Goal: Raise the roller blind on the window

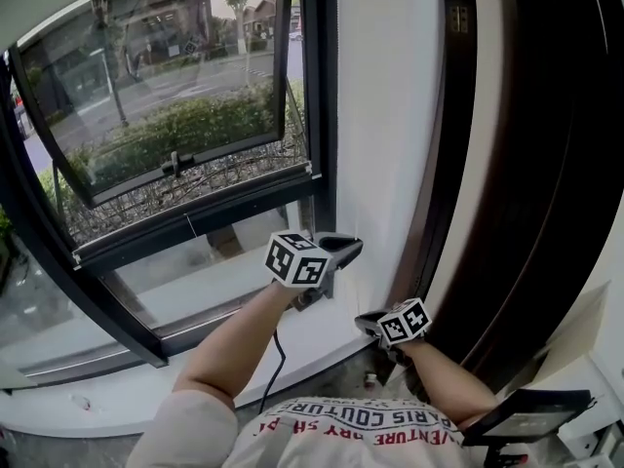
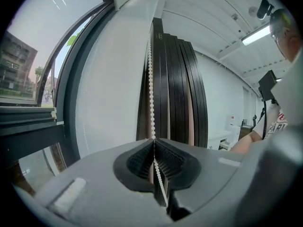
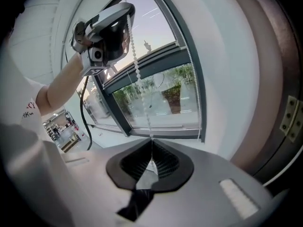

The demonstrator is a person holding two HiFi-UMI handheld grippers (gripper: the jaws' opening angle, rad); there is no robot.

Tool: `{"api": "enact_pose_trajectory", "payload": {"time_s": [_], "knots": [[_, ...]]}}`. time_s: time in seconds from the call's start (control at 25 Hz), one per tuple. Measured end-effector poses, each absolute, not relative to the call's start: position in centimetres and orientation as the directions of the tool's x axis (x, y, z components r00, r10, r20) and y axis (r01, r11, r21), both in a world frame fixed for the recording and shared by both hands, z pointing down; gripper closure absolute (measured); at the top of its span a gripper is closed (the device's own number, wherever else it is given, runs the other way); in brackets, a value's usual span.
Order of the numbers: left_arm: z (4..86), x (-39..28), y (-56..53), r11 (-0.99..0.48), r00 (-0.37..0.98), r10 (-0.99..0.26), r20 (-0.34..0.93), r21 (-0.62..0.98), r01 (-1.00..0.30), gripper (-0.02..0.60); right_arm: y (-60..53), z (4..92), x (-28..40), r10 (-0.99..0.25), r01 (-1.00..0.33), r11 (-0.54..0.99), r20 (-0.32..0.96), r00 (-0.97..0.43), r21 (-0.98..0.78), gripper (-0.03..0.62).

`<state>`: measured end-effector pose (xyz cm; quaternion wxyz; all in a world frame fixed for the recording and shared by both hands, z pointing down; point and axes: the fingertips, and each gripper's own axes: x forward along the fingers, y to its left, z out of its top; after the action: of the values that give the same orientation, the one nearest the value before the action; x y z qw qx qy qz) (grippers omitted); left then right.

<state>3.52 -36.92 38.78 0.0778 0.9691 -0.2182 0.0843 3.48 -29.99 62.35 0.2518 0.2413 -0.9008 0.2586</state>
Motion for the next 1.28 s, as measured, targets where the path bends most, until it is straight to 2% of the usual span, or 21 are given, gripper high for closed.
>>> {"api": "enact_pose_trajectory", "payload": {"time_s": [0.12,0.24,0.32,0.52,0.76,0.96,1.16,1.28], "knots": [[38.6,3.4,-36.7,-0.893,0.888,-0.416,0.195,0.097,-0.439,0.568,-30.1,62.1,3.7,-0.303,-0.558,0.759,0.576,-0.759,-0.336,0.582],[38.6,3.1,-36.6,-0.892,0.889,-0.417,0.19,0.101,-0.44,0.568,-31.4,61.5,5.7,-0.352,-0.596,0.736,0.57,-0.742,-0.322,0.575],[38.6,2.9,-36.5,-0.893,0.891,-0.414,0.186,0.107,-0.438,0.568,-32.5,59.7,7.1,-0.384,-0.607,0.719,0.535,-0.753,-0.338,0.529],[38.3,3.1,-36.0,-0.9,0.896,-0.405,0.18,0.094,-0.425,0.568,-35.3,50.2,8.6,-0.453,-0.579,0.755,0.393,-0.8,-0.308,0.497],[38.2,4.0,-34.9,-0.912,0.908,-0.381,0.175,0.091,-0.4,0.568,-36.3,35.6,7.5,-0.443,-0.491,0.853,0.253,-0.86,-0.177,0.484],[38.0,4.8,-33.8,-0.92,0.918,-0.358,0.17,0.103,-0.378,0.568,-34.8,24.3,6.0,-0.433,-0.437,0.895,0.063,-0.899,-0.089,0.485],[37.8,5.6,-33.3,-0.931,0.925,-0.338,0.172,0.084,-0.356,0.568,-35.1,19.9,4.2,-0.421,-0.42,0.906,-0.009,-0.907,-0.047,0.485],[37.9,6.0,-33.0,-0.936,0.93,-0.323,0.175,0.086,-0.341,0.568,-35.8,19.3,3.1,-0.431,-0.431,0.902,0.005,-0.902,-0.028,0.485]]}}
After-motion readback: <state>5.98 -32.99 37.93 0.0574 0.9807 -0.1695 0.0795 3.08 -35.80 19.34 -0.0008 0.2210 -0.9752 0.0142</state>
